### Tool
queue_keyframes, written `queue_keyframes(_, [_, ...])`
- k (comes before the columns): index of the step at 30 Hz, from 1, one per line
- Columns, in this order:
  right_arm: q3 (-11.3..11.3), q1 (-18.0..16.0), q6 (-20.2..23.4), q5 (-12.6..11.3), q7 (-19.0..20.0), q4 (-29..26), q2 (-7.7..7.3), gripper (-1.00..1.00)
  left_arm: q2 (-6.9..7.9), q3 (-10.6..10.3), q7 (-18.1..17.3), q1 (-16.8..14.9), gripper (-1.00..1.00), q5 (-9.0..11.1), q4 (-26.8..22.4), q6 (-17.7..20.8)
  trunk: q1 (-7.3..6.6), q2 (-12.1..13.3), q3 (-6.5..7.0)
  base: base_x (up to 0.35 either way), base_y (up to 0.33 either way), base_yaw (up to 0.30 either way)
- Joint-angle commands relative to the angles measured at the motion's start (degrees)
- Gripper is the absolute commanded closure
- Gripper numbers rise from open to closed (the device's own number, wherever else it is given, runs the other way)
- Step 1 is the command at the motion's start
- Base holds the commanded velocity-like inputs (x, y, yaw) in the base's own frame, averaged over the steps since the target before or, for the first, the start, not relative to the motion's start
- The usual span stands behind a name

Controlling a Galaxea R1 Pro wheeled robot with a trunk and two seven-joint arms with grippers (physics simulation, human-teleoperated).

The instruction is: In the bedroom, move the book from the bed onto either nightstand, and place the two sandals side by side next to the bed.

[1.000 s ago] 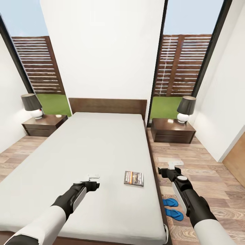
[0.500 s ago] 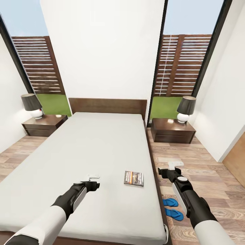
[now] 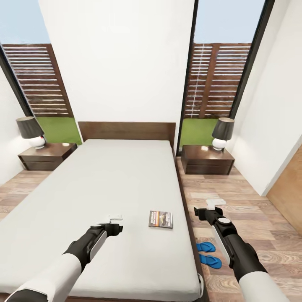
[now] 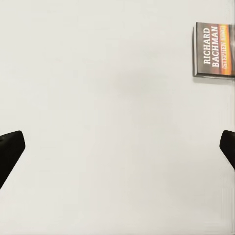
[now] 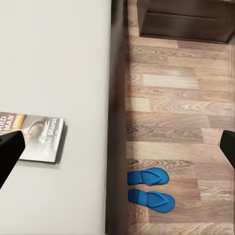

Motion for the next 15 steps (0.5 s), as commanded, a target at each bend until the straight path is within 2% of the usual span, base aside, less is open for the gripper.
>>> queue_keyframes(1, [0.14, -0.04, 0.35, 0.06, -0.23, -0.09, -0.05, -1.0, 0.05, -0.35, 0.33, -0.04, -1.0, 0.59, -0.1, 0.27, 0.04, -0.12, -0.12, 0.0, 0.0, -0.262])
queue_keyframes(8, [0.13, -0.02, 0.24, 0.09, -0.19, -0.1, -0.07, -1.0, 0.05, -0.36, 0.33, -0.04, -1.0, 0.59, -0.1, 0.27, 0.04, -0.12, -0.12, 0.0, 0.0, -0.254])
queue_keyframes(15, [0.13, 0.09, -0.01, 0.37, -0.22, -0.08, -0.09, -1.0, 0.02, -0.36, 0.33, -0.04, -1.0, 0.59, -0.1, 0.27, 0.04, -0.12, -0.12, 0.0, 0.0, -0.074])
